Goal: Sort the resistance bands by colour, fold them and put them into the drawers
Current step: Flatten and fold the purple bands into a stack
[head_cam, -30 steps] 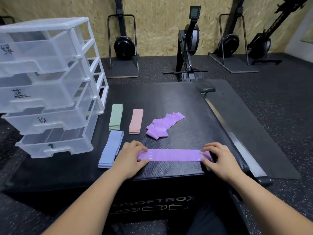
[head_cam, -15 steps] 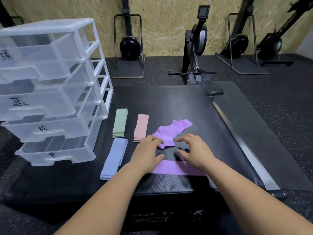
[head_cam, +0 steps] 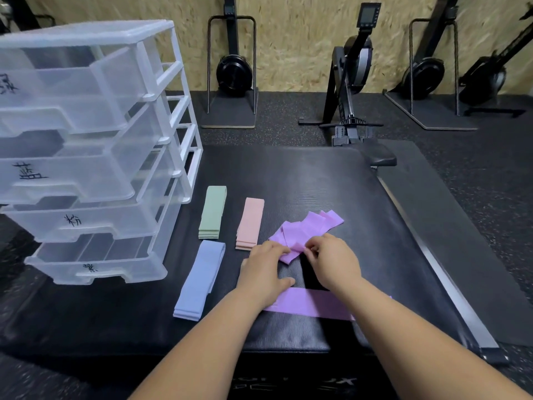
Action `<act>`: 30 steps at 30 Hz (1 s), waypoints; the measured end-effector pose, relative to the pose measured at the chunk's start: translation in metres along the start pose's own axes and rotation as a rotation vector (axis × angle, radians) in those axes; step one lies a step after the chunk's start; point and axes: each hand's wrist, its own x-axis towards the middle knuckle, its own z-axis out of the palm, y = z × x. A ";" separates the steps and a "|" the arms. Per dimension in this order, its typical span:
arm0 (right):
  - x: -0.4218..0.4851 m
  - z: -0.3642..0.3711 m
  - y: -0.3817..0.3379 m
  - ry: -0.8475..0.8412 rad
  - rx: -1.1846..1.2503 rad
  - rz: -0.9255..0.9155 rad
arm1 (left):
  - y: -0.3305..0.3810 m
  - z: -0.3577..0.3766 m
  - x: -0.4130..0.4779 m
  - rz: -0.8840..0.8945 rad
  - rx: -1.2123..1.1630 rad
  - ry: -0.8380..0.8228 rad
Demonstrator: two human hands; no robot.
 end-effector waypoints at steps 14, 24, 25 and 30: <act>0.014 -0.114 0.008 0.039 0.181 -0.092 | 0.042 -0.042 0.004 0.047 -0.139 0.171; 0.003 -0.150 0.010 0.192 0.192 -0.023 | 0.068 -0.067 -0.001 -0.005 -0.273 0.179; 0.003 -0.154 0.010 0.208 0.192 -0.015 | 0.069 -0.068 -0.002 -0.008 -0.272 0.170; 0.013 -0.178 0.009 0.315 0.166 -0.016 | 0.086 -0.078 0.000 0.007 -0.289 0.144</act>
